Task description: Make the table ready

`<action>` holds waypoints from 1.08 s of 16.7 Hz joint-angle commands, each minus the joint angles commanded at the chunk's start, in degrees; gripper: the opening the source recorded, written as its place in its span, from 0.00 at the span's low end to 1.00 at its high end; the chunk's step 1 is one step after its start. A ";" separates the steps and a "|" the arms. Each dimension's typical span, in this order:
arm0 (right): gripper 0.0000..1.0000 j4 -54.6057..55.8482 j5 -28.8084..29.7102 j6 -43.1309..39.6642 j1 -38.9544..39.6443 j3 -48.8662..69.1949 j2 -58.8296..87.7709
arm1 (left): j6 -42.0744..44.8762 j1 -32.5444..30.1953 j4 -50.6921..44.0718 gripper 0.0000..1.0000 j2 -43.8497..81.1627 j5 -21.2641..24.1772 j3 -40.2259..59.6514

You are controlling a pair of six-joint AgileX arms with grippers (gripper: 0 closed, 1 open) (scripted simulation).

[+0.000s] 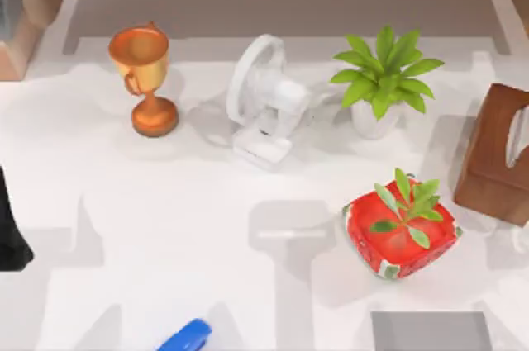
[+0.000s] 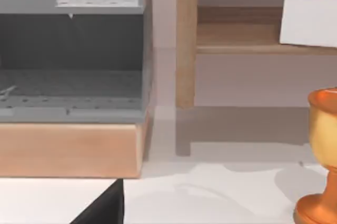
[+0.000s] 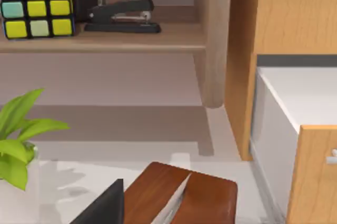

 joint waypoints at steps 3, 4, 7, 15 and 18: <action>1.00 -0.38 -0.05 -0.09 -0.07 0.55 0.55 | 0.00 0.00 0.00 1.00 0.00 0.00 0.00; 1.00 -1.15 -0.14 -0.28 -0.22 1.68 1.68 | 0.00 0.00 0.00 1.00 0.00 0.00 0.00; 1.00 -5.55 -0.52 -1.37 -1.24 8.63 8.61 | 0.00 0.00 0.00 1.00 0.00 0.00 0.00; 1.00 -28.33 -1.24 -7.88 -7.80 50.02 51.01 | 0.00 0.00 0.00 1.00 0.00 0.00 0.00; 1.00 -38.95 -1.21 -11.26 -11.12 69.61 71.92 | 0.00 0.00 0.00 1.00 0.00 0.00 0.00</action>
